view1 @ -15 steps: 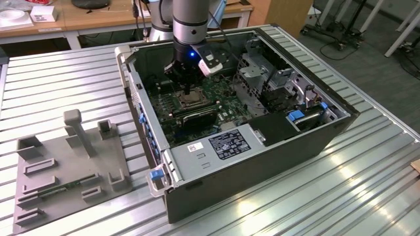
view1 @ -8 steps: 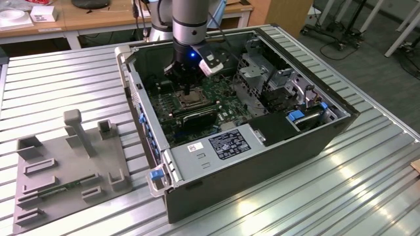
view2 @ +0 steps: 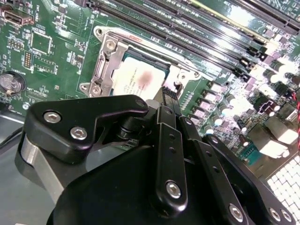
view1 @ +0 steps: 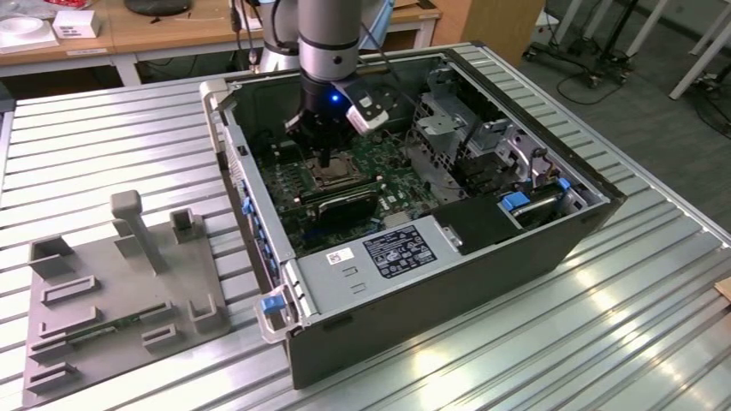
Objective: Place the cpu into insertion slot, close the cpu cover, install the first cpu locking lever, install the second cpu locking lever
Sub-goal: 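Close the cpu cover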
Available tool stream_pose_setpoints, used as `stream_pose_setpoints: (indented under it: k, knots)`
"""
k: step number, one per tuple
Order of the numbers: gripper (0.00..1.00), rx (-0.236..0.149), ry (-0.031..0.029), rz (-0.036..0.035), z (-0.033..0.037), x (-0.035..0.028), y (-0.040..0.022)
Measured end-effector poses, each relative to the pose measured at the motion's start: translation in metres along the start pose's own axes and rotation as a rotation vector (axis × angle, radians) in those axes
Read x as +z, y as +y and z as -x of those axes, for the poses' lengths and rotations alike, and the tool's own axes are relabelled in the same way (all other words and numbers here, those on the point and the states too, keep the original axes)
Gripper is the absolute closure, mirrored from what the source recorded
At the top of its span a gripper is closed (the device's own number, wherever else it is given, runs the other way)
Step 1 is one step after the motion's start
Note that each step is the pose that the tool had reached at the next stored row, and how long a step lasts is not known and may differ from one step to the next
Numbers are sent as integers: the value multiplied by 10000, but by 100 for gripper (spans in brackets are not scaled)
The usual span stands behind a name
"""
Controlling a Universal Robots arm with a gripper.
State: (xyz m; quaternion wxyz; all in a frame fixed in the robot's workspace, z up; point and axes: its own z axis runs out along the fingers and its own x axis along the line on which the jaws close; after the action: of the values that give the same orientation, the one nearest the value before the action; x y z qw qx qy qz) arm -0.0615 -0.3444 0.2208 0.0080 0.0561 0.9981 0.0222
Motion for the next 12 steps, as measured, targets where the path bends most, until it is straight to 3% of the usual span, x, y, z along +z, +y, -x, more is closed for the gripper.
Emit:
stream_pose_setpoints:
  k: [3,9,12]
  knots:
    - [89,-58,-32,4,-3,5,0]
    - [89,-70,-41,8,-7,8,-1]
    - [89,-84,-88,12,-29,19,-4]
